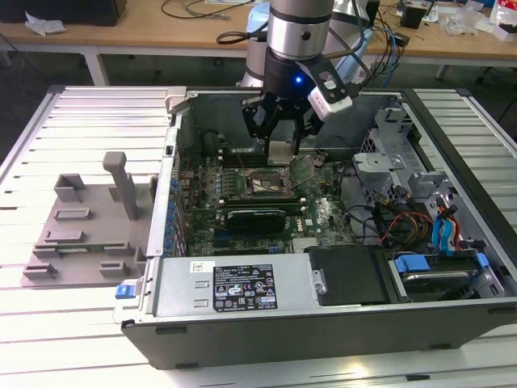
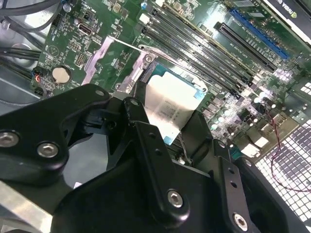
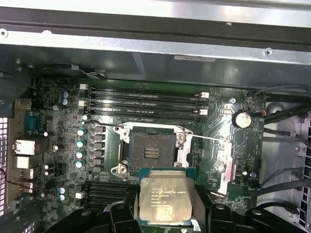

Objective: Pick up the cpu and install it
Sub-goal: 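Pick up the cpu and move it towards the insertion slot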

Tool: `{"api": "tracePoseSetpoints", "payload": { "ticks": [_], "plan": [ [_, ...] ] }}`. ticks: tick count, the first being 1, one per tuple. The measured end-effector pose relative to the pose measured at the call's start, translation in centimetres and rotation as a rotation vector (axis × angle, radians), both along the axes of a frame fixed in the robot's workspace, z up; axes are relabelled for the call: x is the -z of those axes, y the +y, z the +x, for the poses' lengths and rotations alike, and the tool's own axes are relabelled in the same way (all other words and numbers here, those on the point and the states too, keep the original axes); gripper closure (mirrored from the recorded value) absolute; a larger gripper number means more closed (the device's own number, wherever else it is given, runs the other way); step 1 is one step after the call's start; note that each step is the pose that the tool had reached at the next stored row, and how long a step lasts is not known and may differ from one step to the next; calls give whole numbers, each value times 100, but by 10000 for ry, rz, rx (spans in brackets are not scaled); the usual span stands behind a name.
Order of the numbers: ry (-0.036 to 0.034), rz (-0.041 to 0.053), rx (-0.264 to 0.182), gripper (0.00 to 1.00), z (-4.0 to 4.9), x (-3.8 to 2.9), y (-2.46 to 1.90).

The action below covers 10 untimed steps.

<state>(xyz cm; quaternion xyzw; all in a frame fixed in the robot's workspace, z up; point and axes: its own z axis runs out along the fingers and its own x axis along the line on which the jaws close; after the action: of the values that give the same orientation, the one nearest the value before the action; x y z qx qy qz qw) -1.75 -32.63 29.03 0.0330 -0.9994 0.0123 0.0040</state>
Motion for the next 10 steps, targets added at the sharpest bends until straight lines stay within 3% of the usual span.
{"api": "tracePoseSetpoints", "payload": {
  "ticks": [10],
  "plan": [
    [-1,-4,-1,46,0,7,2]
  ]
}}
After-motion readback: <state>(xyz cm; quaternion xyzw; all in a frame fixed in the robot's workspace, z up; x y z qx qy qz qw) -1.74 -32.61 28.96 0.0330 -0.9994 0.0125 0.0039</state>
